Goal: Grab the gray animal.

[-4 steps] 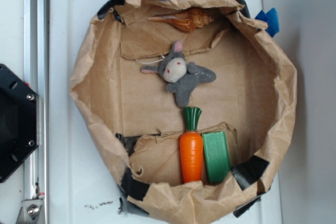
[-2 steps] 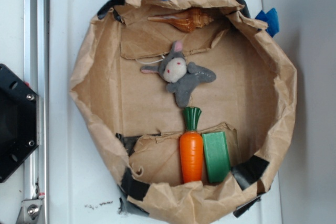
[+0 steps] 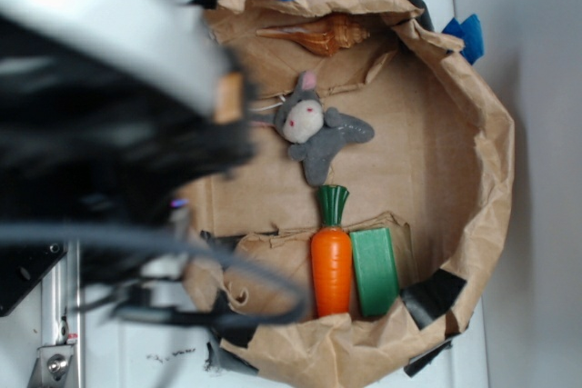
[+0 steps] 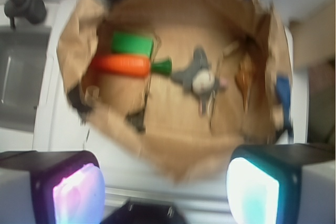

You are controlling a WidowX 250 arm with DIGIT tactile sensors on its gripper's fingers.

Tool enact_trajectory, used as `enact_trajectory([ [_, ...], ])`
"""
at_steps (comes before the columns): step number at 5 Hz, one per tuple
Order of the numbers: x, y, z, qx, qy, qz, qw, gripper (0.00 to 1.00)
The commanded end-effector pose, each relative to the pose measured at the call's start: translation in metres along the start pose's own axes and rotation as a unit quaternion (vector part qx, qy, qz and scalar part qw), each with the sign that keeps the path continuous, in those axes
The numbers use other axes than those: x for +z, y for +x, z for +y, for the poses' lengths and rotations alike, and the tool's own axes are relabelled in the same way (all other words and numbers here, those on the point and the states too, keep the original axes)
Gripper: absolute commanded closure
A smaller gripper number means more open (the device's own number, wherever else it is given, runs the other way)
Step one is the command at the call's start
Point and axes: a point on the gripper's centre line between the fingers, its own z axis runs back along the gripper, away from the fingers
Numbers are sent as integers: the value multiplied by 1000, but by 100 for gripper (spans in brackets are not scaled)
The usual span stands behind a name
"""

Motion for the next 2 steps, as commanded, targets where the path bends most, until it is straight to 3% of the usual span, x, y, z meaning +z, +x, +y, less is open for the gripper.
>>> enact_trajectory([
  [1,-40,43,6,-153,-17,-33,987,0],
  [2,-68,43,5,-216,-14,-49,975,0],
])
